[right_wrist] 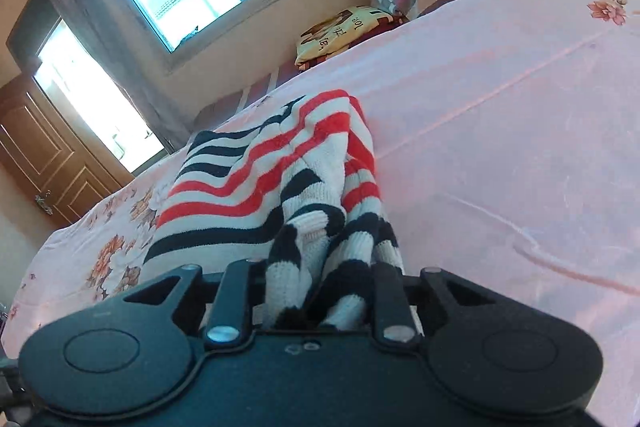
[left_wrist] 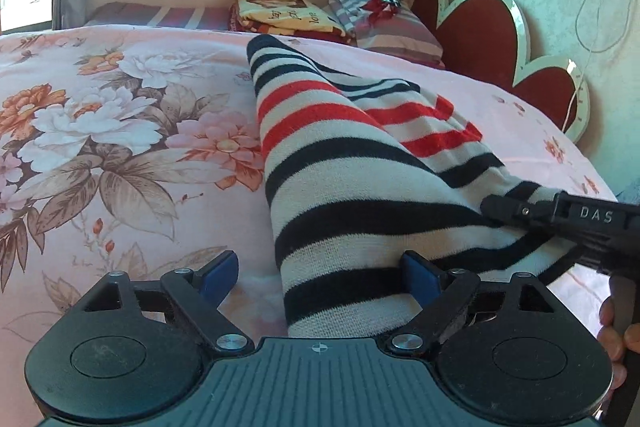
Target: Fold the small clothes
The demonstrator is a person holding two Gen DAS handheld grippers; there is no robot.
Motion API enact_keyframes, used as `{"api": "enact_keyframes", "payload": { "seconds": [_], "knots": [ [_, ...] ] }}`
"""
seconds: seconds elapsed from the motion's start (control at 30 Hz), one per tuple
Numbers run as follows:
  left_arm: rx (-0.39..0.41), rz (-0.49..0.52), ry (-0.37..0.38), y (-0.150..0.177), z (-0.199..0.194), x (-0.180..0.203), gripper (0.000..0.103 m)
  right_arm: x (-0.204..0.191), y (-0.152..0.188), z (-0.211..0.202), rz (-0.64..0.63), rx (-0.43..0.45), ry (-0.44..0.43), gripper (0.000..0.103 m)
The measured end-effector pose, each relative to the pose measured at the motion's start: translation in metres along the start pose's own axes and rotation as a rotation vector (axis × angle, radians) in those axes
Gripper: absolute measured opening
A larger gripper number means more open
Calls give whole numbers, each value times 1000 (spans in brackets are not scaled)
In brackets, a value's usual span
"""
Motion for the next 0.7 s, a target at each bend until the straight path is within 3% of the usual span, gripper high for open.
{"api": "enact_keyframes", "payload": {
  "seconds": [0.1,0.2,0.23,0.37,0.5,0.53,0.57,0.7],
  "knots": [
    [-5,13,-1,2,-5,1,87,-1,3,-18,13,-17,-11,41],
    [-13,3,1,5,-2,0,87,8,10,-34,9,-10,31,34],
    [-15,1,1,5,-1,0,87,12,11,-36,22,-4,43,27],
    [-23,37,-6,11,3,6,87,25,26,-25,15,-21,137,14],
    [-40,61,-2,13,-2,8,87,28,28,-22,26,-21,139,14],
    [-45,52,3,11,-5,7,87,26,24,-27,23,-15,138,16],
    [-40,50,3,8,-9,6,87,20,19,-35,-9,10,164,27],
    [35,34,10,-10,-29,5,87,-4,-4,-54,-127,84,182,28]
  ]
}}
Point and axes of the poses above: each gripper's, at about its wrist camera, not at the fingertips, and z roughly the way its jaws point, x to its right, y to its underside, the point moved 7 cm from there along z, roughly the way its jaws point, and after that the axes turned 2 degrees about -y, right-handed, at the moved point
